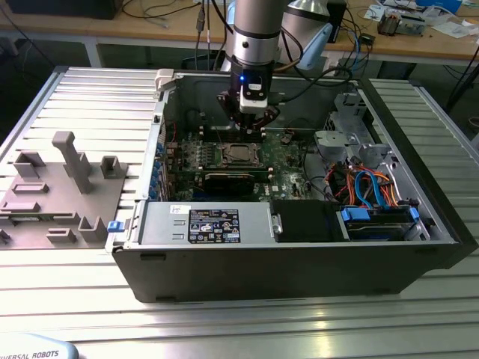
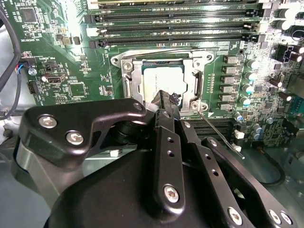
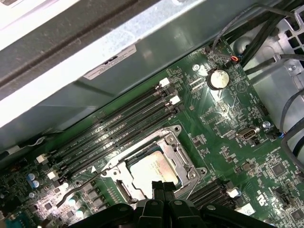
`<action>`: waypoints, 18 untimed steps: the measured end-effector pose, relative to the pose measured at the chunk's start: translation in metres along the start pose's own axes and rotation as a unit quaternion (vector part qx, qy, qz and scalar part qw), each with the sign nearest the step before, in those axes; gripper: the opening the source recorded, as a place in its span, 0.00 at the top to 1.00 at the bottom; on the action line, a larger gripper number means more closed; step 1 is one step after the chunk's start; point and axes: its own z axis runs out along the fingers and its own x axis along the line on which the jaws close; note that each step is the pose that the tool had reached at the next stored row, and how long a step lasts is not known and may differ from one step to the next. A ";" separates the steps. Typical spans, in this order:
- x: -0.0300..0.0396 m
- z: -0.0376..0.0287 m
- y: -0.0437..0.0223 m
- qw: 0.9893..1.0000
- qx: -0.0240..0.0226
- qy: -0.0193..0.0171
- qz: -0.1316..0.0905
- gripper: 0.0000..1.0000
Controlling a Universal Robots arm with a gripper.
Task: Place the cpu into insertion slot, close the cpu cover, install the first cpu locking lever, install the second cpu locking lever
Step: 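Install the first cpu locking lever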
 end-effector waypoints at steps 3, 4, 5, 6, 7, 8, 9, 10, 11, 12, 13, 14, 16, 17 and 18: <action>0.0000 0.0000 0.0000 1.000 0.000 0.000 -0.003 0.89; 0.0000 0.0000 0.0000 1.000 0.000 0.000 -0.003 0.89; 0.0000 0.0000 0.0000 1.000 0.000 0.000 -0.005 0.89; 0.0000 0.0000 0.0000 1.000 0.000 0.000 -0.005 0.89; 0.0000 0.0000 0.0000 1.000 0.000 0.000 -0.006 0.89; 0.0000 0.0000 0.0000 1.000 0.000 0.000 -0.007 0.89; 0.0000 0.0000 0.0000 1.000 0.000 0.000 -0.008 0.89; 0.0000 0.0000 0.0000 1.000 0.000 0.000 -0.009 0.89; 0.0000 0.0000 0.0000 1.000 0.000 0.000 -0.009 0.89; 0.0000 0.0000 0.0000 1.000 0.000 0.000 -0.010 0.89; 0.0000 0.0000 0.0000 1.000 0.000 0.000 -0.011 0.89; 0.0000 0.0000 0.0000 1.000 0.000 -0.001 -0.011 0.89; 0.0000 0.0000 0.0000 1.000 0.000 -0.001 -0.012 0.89; 0.0000 0.0000 0.0000 1.000 0.000 -0.001 -0.013 0.89; 0.0000 0.0000 0.0000 1.000 0.000 -0.001 -0.013 0.89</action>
